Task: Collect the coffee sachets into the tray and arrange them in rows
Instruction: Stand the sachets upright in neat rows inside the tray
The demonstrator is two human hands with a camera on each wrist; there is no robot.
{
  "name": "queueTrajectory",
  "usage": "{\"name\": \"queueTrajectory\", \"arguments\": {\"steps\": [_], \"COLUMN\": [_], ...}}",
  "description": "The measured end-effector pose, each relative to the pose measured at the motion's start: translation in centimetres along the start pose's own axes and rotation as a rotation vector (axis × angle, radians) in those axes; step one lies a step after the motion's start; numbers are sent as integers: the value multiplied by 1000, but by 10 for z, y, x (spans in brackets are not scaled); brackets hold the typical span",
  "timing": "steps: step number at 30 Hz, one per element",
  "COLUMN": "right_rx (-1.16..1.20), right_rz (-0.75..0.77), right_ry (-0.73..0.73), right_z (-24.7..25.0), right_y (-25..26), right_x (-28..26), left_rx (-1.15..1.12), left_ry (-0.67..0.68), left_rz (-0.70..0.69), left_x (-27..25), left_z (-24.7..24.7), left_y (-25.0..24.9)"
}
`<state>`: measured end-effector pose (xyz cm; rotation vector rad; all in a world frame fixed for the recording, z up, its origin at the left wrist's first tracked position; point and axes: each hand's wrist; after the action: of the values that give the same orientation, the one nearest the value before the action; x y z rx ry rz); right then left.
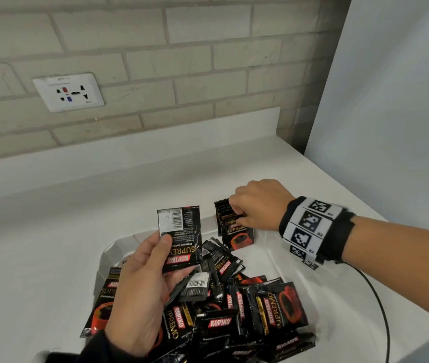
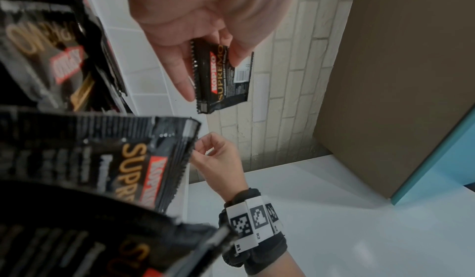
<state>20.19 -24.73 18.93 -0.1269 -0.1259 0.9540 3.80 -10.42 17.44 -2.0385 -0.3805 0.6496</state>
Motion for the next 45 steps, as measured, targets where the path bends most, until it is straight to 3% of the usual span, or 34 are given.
{"name": "queueTrajectory", "arguments": {"steps": [9,11,14,16,20,23,26,30,33,37,40,43,45], "right_rx": [115,345,871,1165,1586,1715,1620,1335,1279,1109,752,597,599], "right_rz": [-106,-190,-260,-317,-341,-310,-305,-238,-189,-117,38,110,60], "right_ry": [-105,-119,-109,-5,375,344,219,165,157,50,-34,6,31], "right_z": [8,19,35,42,44,41,41,45,50,59,67,70,67], "right_y": [-3,1,12,19,26,29,30,32,38,46,51,49,36], "right_x": [-9,-13,-17,-18,-26,-33,-37,-41,-44,-48,-49,-47,-44], "left_rx": [56,85,120,214,607,764,744,538,460,498,609,631,589], "left_ry": [22,59,93,106,279,277,245,230,205,174,206,228,236], "left_rz": [33,20,-21,-135,-527,-643,-652,-447,-343,-418,-477,-498,-499], "left_x": [4,4,3,-1,-11,-12,-17,-20,-20,-20,-31,-38,-37], "left_z": [2,1,-4,-9,-12,-6,-8,-10,-12,-13,-18,-23,-21], "left_y": [7,7,8,6,-1,1,-5,-18,-23,-27,-26,-25,-26]}}
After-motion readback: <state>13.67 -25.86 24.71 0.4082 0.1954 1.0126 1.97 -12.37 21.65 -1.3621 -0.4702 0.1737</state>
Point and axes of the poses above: each hand's wrist, its own x-axis towards the middle knuckle, its own z-axis out of the back of the hand, y = z × x, and after that the axes turned 3 degrees about -y, right-handed
